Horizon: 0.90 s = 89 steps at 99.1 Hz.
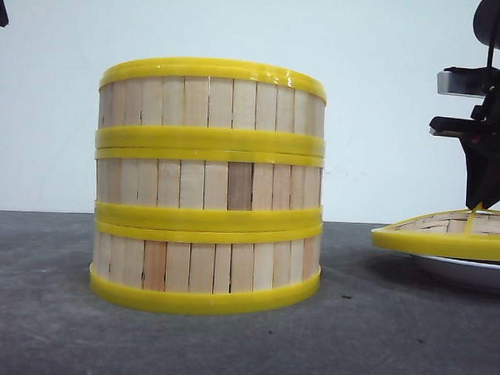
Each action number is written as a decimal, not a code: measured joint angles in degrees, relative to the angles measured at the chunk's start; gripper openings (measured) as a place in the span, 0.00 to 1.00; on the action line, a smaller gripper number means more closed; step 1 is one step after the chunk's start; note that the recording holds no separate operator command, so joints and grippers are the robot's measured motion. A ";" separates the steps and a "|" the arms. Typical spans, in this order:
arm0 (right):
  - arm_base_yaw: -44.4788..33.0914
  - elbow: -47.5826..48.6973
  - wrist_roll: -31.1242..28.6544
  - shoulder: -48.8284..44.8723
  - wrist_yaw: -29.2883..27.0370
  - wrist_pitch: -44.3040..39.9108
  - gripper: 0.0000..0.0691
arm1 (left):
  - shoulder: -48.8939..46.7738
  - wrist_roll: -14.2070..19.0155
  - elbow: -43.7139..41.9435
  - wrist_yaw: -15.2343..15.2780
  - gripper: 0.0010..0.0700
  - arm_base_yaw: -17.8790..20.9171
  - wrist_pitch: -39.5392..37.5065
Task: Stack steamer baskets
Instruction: 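Move the right gripper to the bamboo lid's center knob and grasp it, then lift the lid off the white plate and lower it onto the stack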
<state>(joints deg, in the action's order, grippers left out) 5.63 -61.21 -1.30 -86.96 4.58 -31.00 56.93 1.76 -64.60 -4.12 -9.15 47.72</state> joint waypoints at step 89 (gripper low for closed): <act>20.85 -42.40 1.49 0.33 8.83 -20.61 0.07 | 0.00 0.00 0.00 1.22 0.41 0.00 -0.44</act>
<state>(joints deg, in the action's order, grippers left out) 26.48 -103.61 0.19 -86.63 13.41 -51.62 56.93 1.76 -64.60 -2.90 -9.15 47.29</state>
